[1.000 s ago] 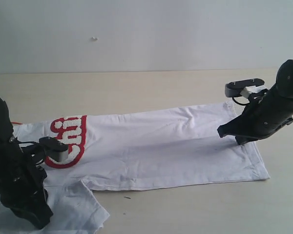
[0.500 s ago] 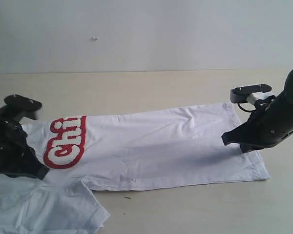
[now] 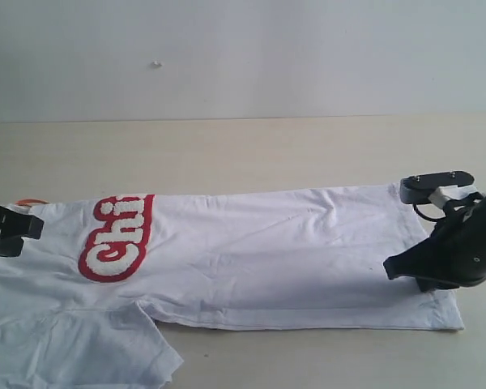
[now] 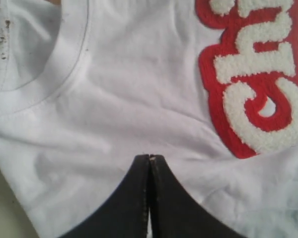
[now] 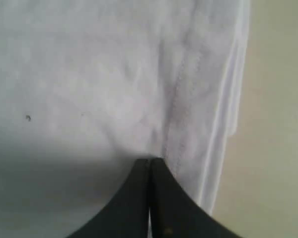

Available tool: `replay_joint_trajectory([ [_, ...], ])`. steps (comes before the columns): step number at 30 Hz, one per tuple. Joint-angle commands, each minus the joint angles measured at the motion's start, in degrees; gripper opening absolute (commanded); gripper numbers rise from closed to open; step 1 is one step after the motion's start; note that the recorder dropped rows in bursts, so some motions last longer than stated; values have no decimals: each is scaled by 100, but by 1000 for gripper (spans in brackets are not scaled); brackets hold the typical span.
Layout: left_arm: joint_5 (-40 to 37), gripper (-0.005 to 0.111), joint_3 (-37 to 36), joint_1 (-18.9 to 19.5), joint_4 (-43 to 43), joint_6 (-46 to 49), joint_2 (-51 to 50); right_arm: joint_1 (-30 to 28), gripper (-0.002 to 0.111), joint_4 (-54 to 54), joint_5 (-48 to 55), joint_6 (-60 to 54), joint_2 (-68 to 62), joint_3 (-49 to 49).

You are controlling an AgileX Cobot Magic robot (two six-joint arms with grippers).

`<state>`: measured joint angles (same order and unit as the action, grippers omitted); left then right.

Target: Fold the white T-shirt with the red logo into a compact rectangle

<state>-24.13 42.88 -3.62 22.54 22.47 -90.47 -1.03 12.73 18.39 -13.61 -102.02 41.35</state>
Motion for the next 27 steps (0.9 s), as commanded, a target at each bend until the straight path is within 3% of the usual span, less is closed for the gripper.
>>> replay_joint_trajectory([
  [1,-108,0,26,-94,645,849,63,-30,0,-64,88,60,545,-98],
  [5,-591,0,202,-445,1258,2103,128,-30,1,-75,-245,18,1072,-75],
  [10,-823,0,211,-846,947,2127,190,-30,8,-75,31,18,1359,308],
  [13,-1312,1,183,-1272,314,2077,190,-30,10,-75,316,18,1211,542],
  [16,-1716,14,211,-1720,-317,1582,214,-30,10,-87,550,0,1019,791],
  [20,-2060,31,283,-2610,-305,1452,357,-30,10,-127,997,-183,904,1234],
  [23,-2191,31,243,-3367,-474,1140,372,-30,10,-243,1116,-198,904,1514],
  [27,-2113,32,94,-4088,-1063,225,198,-30,10,-243,1171,-278,892,1715],
])
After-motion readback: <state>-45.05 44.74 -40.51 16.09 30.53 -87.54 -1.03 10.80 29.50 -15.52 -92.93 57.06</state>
